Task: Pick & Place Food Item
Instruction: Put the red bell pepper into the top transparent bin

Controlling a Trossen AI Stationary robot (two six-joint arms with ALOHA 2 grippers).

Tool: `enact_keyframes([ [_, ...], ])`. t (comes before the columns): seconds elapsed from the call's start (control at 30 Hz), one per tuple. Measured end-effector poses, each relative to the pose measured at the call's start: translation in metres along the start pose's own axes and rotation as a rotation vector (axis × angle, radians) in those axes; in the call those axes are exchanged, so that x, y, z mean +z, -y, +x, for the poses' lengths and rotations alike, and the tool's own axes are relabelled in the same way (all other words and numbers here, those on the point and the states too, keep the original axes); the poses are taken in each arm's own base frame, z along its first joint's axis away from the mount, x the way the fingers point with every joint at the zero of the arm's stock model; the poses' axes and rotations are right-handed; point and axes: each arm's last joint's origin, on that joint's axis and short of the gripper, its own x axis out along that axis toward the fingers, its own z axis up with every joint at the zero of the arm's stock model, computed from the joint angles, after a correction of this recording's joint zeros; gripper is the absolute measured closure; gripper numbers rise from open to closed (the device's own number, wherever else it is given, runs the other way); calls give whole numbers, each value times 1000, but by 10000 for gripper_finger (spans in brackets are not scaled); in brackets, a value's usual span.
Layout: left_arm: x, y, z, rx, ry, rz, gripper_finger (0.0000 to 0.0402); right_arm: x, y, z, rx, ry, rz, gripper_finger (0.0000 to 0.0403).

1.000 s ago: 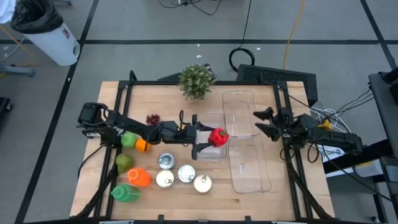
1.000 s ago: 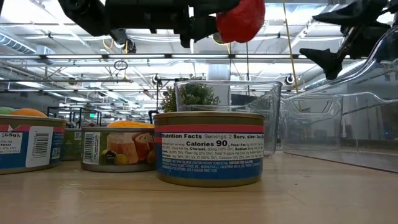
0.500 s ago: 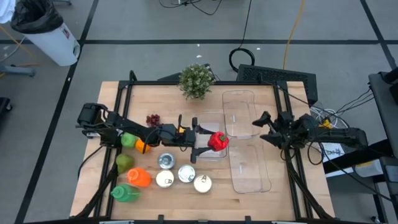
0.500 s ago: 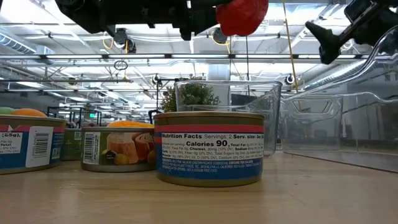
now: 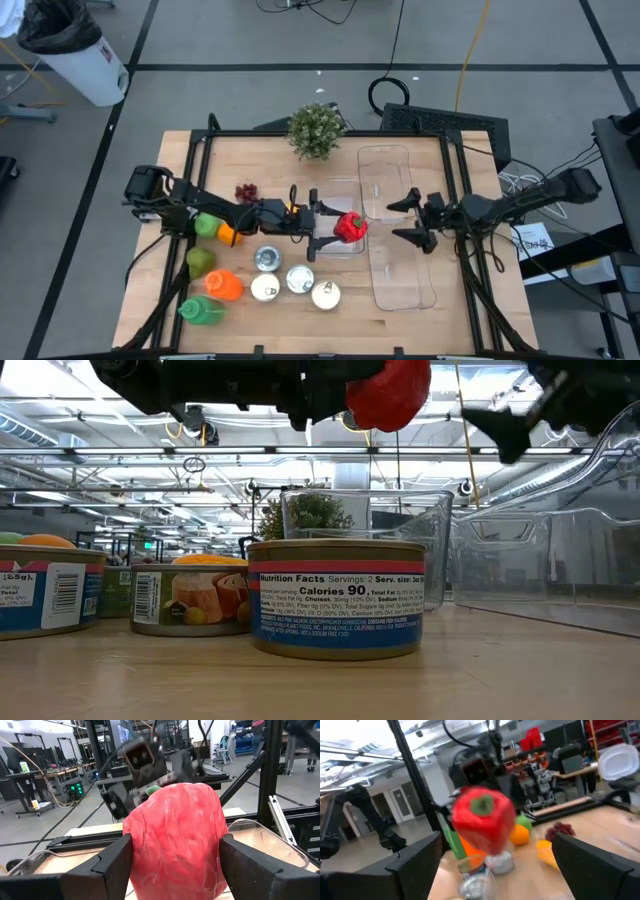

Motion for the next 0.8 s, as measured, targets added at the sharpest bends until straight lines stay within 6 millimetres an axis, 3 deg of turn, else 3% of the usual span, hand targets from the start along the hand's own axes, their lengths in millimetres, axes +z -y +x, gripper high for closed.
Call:
enact_keyframes([
  [0.33, -4, 1, 0, -14, -38, 2, 140, -6, -23, 51, 57, -15, -163, 44],
  [0.8, -4, 2, 0, -49, -39, 0, 140, -20, -13, 72, -47, 61, -98, 44],
])
